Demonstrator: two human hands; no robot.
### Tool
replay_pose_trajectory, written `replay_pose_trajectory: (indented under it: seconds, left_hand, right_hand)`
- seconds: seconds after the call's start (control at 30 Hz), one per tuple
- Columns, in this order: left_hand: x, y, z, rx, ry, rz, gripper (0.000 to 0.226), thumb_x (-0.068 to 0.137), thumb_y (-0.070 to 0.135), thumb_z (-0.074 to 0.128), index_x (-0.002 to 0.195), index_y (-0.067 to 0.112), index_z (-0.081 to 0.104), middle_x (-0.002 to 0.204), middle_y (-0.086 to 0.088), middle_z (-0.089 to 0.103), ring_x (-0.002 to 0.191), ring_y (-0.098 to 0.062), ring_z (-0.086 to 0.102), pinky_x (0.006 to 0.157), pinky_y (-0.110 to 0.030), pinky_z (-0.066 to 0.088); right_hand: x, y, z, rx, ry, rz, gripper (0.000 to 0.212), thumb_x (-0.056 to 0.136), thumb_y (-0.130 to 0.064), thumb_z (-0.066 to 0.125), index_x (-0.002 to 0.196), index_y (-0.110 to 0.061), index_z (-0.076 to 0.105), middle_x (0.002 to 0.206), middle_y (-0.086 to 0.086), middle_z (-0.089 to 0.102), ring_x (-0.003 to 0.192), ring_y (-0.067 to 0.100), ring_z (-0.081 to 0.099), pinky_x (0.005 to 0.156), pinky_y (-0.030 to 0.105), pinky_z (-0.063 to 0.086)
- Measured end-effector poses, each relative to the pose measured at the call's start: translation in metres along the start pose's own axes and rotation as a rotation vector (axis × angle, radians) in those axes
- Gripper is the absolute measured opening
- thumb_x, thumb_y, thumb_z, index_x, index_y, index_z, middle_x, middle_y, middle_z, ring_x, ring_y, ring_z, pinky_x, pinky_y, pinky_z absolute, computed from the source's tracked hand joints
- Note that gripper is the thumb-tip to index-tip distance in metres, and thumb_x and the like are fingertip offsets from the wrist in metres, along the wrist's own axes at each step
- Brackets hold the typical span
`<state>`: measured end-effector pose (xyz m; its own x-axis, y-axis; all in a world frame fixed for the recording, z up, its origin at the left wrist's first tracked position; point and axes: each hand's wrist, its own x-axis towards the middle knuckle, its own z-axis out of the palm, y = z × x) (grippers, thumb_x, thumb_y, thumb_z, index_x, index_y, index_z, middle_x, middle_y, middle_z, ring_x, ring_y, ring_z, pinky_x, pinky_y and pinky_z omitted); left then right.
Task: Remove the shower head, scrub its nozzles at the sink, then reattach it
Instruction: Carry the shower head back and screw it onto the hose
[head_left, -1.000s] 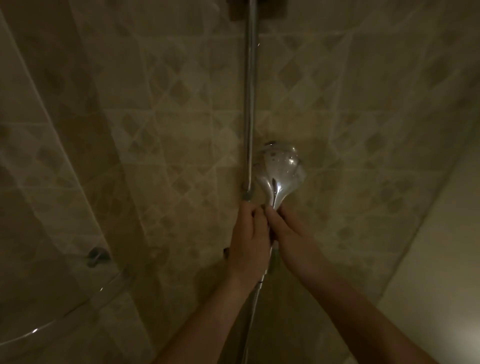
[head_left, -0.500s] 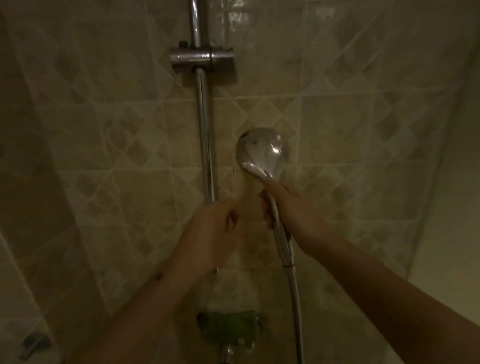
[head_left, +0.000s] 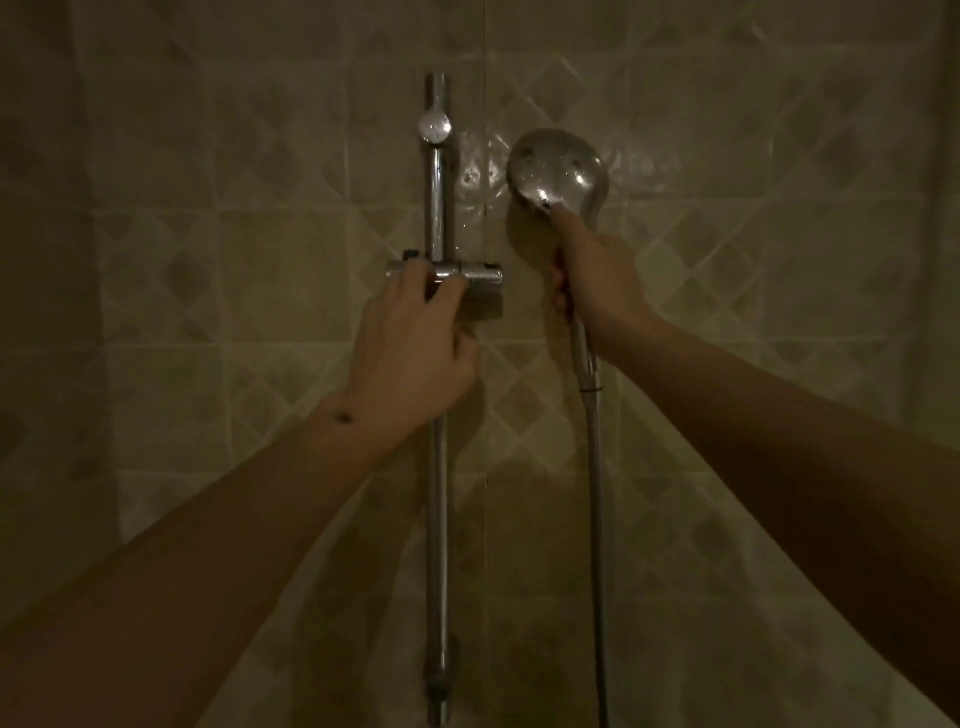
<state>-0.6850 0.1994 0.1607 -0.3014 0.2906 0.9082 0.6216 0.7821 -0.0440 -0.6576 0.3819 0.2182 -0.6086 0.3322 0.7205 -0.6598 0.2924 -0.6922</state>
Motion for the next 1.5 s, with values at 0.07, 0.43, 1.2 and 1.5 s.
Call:
replay_pose_trajectory:
  seconds: [0.07, 0.43, 1.2, 1.5]
  left_hand:
    - [0.005, -0.002, 0.001, 0.039, 0.025, 0.004, 0.052, 0.085, 0.021, 0.064, 0.136, 0.009, 0.06, 0.138, -0.019, 0.053, 0.129, -0.037, 0.047, 0.1, -0.049, 0.041]
    - [0.006, -0.015, 0.006, 0.084, 0.013, 0.02, 0.06, 0.088, 0.028, 0.063, 0.146, 0.017, 0.051, 0.145, -0.014, 0.05, 0.136, -0.031, 0.044, 0.105, -0.048, 0.033]
    - [0.003, -0.03, 0.009, 0.07, -0.019, 0.129, 0.079, 0.085, 0.041, 0.033, 0.154, 0.005, 0.045, 0.155, -0.029, 0.043, 0.147, -0.043, 0.036, 0.119, -0.056, 0.035]
    - [0.0, -0.03, 0.02, 0.088, -0.003, 0.115, 0.077, 0.09, 0.034, 0.06, 0.159, 0.008, 0.037, 0.162, -0.028, 0.033, 0.153, -0.043, 0.025, 0.125, -0.056, 0.026]
  right_hand:
    - [0.018, -0.009, 0.004, 0.004, 0.002, 0.005, 0.048, 0.088, -0.058, 0.055, 0.06, -0.019, 0.055, 0.05, -0.002, 0.049, 0.04, 0.011, 0.045, 0.04, 0.023, 0.038]
    - [0.054, -0.021, 0.027, 0.015, -0.079, 0.102, 0.042, 0.091, -0.051, 0.054, 0.071, -0.014, 0.056, 0.052, 0.0, 0.049, 0.039, 0.013, 0.044, 0.041, 0.023, 0.037]
    - [0.089, -0.075, 0.092, -0.05, 0.289, -0.396, 0.045, 0.095, -0.048, 0.054, 0.057, -0.024, 0.054, 0.044, -0.02, 0.053, 0.044, -0.01, 0.05, 0.044, 0.007, 0.038]
    - [0.094, -0.076, 0.082, -0.014, 0.334, -0.347, 0.048, 0.092, -0.055, 0.054, 0.076, -0.01, 0.061, 0.07, 0.002, 0.059, 0.062, 0.01, 0.057, 0.056, 0.026, 0.044]
